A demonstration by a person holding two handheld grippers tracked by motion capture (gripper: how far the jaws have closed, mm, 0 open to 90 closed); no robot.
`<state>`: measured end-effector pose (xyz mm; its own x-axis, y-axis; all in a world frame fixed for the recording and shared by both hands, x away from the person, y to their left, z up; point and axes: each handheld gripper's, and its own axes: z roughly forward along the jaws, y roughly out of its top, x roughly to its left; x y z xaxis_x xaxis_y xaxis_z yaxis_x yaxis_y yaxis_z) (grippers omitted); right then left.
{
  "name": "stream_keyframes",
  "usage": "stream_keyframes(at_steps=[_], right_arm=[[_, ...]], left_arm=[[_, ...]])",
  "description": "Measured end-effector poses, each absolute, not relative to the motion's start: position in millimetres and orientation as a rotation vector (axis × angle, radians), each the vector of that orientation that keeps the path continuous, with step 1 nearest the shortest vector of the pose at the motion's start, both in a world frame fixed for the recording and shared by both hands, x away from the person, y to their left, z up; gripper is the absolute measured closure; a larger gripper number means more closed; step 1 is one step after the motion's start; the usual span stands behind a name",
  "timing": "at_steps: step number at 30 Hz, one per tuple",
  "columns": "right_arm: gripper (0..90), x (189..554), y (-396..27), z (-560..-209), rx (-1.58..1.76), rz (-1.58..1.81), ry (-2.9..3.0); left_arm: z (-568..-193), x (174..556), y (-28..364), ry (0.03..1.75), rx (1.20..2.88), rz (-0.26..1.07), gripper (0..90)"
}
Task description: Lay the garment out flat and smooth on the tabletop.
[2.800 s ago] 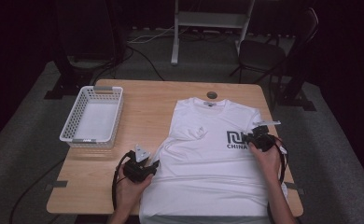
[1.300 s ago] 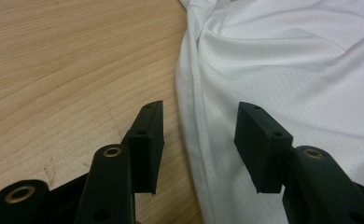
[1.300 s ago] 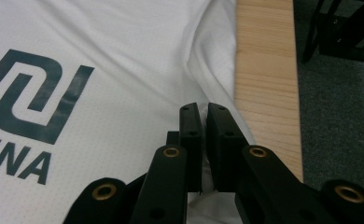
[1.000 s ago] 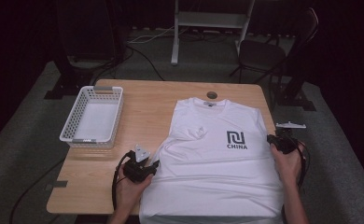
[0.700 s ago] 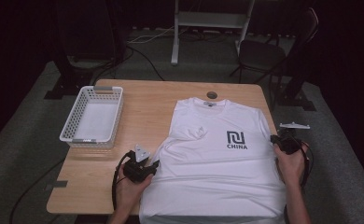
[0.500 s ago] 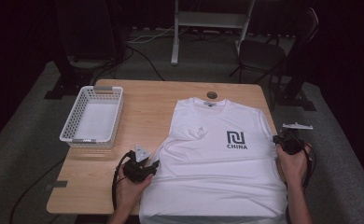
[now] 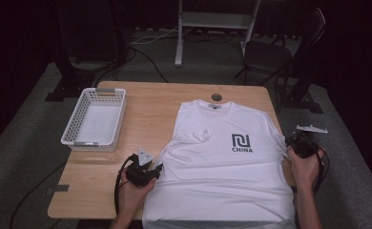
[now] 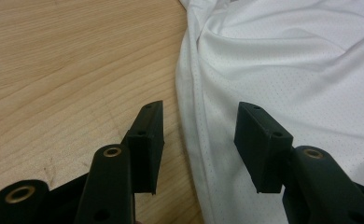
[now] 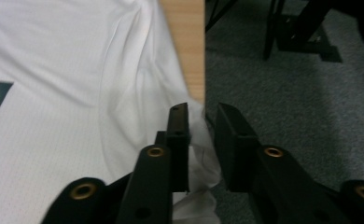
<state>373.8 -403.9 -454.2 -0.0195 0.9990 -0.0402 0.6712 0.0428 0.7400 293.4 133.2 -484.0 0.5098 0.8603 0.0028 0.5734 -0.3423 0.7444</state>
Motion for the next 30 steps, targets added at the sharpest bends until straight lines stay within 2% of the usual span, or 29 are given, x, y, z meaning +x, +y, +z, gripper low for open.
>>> stream_keyframes(at_steps=[6, 12, 22, 30], right_arm=[[74.8, 367, -395, -444, 1.624, 0.824, 1.784], [77.6, 372, -381, -456, 1.604, 0.802, 1.892], [76.0, 379, -390, -475, 1.683, 0.763, 1.894], [68.9, 381, -394, -476, 1.703, 0.723, 1.838]], left_arm=[[-484, 293, 133, 1.168, 2.052, 0.525, 53.6], [-484, 293, 133, 1.167, 2.054, 0.525, 53.6], [-484, 293, 133, 1.166, 2.055, 0.525, 53.5], [-484, 293, 133, 1.166, 2.056, 0.525, 53.4]])
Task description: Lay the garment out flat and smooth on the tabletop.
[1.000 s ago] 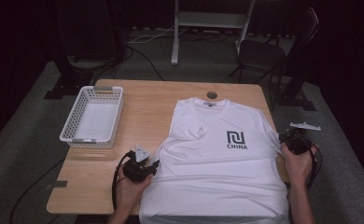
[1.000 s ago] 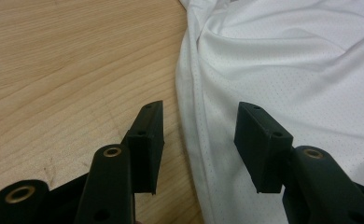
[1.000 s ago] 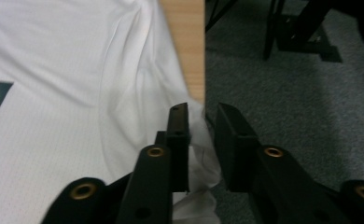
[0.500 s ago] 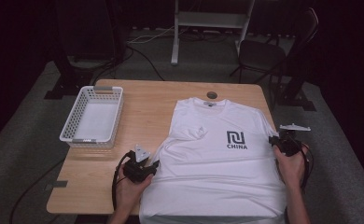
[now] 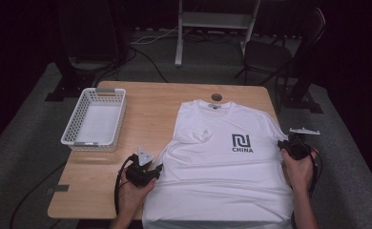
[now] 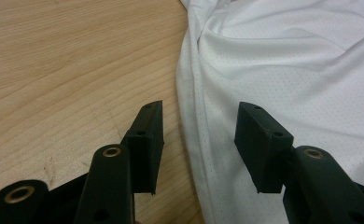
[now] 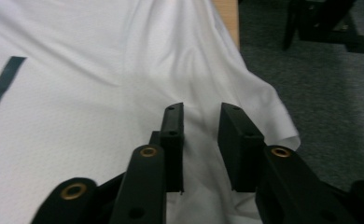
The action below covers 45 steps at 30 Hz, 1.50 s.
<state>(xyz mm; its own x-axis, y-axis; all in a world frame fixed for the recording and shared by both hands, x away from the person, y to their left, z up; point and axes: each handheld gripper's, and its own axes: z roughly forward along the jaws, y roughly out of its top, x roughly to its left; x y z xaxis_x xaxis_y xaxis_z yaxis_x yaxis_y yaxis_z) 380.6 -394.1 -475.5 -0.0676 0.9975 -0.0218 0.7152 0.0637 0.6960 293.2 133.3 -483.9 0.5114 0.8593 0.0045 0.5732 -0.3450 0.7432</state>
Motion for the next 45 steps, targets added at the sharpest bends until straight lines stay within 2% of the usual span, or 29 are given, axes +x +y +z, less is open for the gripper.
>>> stream_keyframes(at_steps=[11, 25, 33, 45], right_arm=[[64.7, 376, -391, -469, 1.684, 0.749, 1.834], [58.7, 352, -361, -455, 1.557, 0.844, 1.958], [57.8, 343, -346, -469, 1.533, 0.852, 2.026], [57.6, 341, -346, -478, 1.551, 0.853, 2.029]], left_arm=[[-484, 293, 133, 1.167, 2.054, 0.524, 53.4], [-480, 298, 128, 1.136, 2.054, 0.512, 53.8], [-466, 326, 121, 1.122, 2.049, 0.507, 53.7], [-460, 374, 105, 1.156, 2.028, 0.392, 53.7]])
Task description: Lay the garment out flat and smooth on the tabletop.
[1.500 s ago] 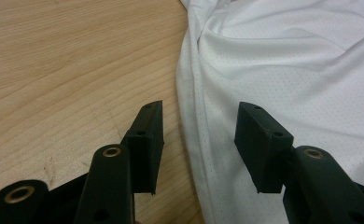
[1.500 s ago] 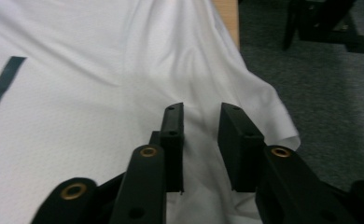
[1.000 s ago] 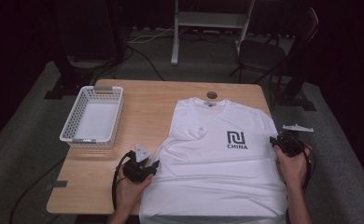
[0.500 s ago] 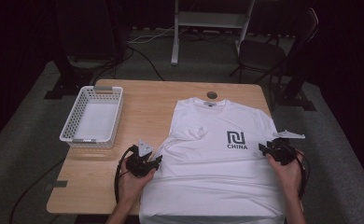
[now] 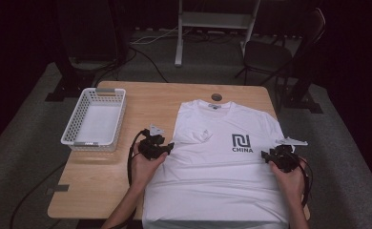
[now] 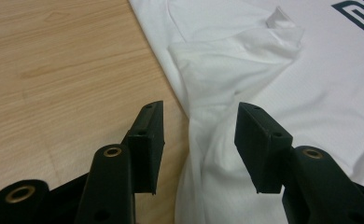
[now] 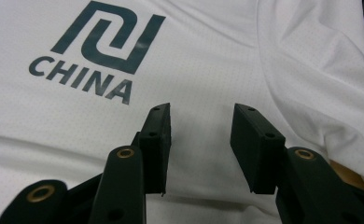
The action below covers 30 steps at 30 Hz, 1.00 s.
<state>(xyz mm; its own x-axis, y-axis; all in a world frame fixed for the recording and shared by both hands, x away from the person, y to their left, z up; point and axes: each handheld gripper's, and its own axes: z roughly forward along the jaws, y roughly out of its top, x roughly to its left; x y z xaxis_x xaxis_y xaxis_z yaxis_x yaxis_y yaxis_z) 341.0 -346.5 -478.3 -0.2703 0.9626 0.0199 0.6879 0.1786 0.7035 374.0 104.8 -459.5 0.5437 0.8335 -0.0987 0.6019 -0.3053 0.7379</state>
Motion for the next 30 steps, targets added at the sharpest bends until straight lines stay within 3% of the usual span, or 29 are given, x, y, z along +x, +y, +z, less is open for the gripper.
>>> stream_keyframes(at_steps=[8, 14, 22, 30], right_arm=[[57.5, 340, -347, -479, 1.557, 0.863, 2.017], [57.1, 340, -347, -480, 1.552, 0.865, 2.015], [56.9, 339, -347, -480, 1.549, 0.871, 2.01], [56.9, 338, -347, -481, 1.547, 0.873, 2.006]], left_arm=[[-464, 392, 93, 1.175, 2.029, 0.297, 54.1], [-468, 398, 85, 1.184, 2.073, 0.257, 59.6], [-465, 388, 80, 1.101, 2.107, 0.352, 80.7], [-459, 373, 78, 1.017, 2.142, 0.416, 81.1]])
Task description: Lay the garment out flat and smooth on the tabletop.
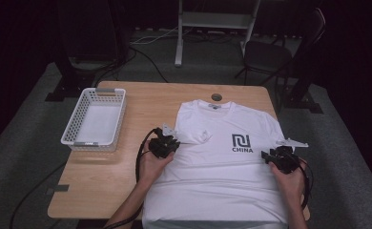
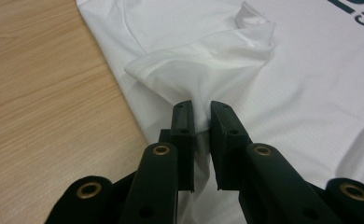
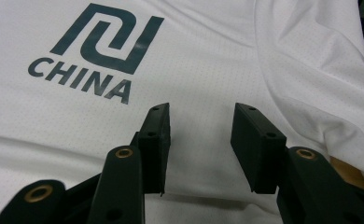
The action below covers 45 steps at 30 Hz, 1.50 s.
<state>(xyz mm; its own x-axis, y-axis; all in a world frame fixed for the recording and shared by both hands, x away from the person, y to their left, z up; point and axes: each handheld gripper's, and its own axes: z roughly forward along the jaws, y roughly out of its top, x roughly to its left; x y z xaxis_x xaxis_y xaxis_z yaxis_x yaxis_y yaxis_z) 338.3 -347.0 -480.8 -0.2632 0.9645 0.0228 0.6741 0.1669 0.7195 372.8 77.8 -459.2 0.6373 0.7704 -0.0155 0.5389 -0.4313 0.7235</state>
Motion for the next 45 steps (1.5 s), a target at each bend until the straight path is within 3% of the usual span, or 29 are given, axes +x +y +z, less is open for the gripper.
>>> stream_keyframes(at_steps=[18, 21, 28, 45], right_arm=[[56.8, 338, -348, -481, 1.547, 0.879, 2.004], [56.8, 338, -348, -481, 1.545, 0.879, 2.003], [56.6, 338, -348, -482, 1.544, 0.889, 2.0], [56.2, 338, -348, -483, 1.532, 0.888, 1.996]], left_arm=[[-463, 344, 107, 1.036, 2.159, 0.456, 79.2], [-461, 343, 109, 1.039, 2.144, 0.451, 75.5], [-454, 356, 110, 1.079, 2.067, 0.424, 68.5], [-462, 392, 88, 1.16, 2.049, 0.285, 64.3]])
